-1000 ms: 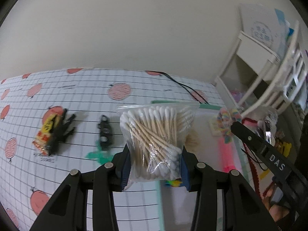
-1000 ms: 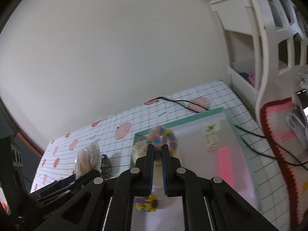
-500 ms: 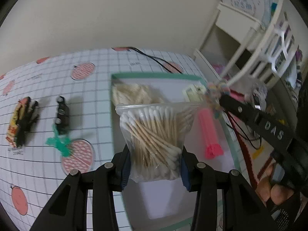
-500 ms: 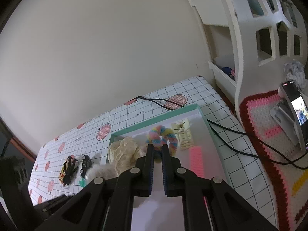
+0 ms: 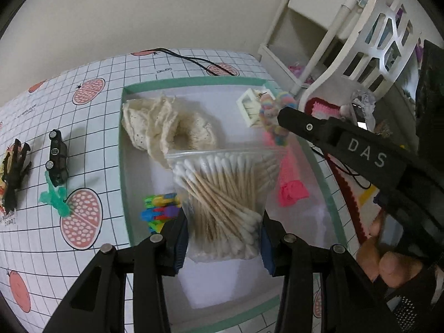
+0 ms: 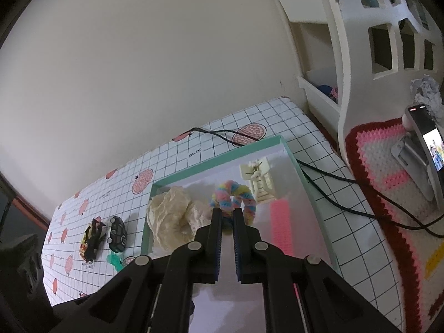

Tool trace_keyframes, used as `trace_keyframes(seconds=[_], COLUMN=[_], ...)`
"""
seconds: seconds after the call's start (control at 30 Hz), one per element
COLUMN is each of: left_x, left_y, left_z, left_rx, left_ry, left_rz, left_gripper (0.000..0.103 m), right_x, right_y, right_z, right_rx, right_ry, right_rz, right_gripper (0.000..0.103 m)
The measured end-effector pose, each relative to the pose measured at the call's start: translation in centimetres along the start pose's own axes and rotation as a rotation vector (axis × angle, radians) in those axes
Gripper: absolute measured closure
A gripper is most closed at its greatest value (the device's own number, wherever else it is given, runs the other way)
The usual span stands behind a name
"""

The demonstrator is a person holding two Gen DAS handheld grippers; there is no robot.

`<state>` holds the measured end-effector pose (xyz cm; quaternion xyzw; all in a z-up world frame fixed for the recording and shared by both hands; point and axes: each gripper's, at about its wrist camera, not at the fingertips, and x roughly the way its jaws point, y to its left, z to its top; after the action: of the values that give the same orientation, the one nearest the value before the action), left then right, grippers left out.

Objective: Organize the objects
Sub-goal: 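Carry the swab bag and the fuzzy ring over the teal box tray, then open the left tool to drop the swab bag while the right tool releases the ring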

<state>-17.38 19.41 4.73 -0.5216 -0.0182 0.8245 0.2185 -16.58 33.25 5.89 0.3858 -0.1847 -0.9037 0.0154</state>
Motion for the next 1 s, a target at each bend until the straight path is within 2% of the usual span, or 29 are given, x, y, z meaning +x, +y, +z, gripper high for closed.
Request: trace_keyframes(seconds=[0.17,0.3,0.57,1.0], left_x=[-0.5,0.2,2.3,3.7], left_y=[-0.2,-0.9,-0.6,0.4], left_z=[0.0,-0.2,-1.1,-1.3], left_rx=[0.004,0.028,0.016,-0.009], left_ry=[-0.005,0.032,0.105,0.135], left_rz=[-0.018,-0.034,-0.008,0.008], left_gripper=[0.058,0.058,0.058,0.058], right_x=[-0.1,-0.1,1.5,3.7], right_y=[0.0,-0.1,-0.2,-0.6], right_z=[0.0,-0.1,-0.8,-1.8], right_rx=[0.000,-0.001,-0.009,-0.001], right_ry=[-0.003,-0.001,0.074,0.148], right_rz=[0.005,0.006,0.003,-0.014], right_gripper=[0.094,0.094,0.094,0.094])
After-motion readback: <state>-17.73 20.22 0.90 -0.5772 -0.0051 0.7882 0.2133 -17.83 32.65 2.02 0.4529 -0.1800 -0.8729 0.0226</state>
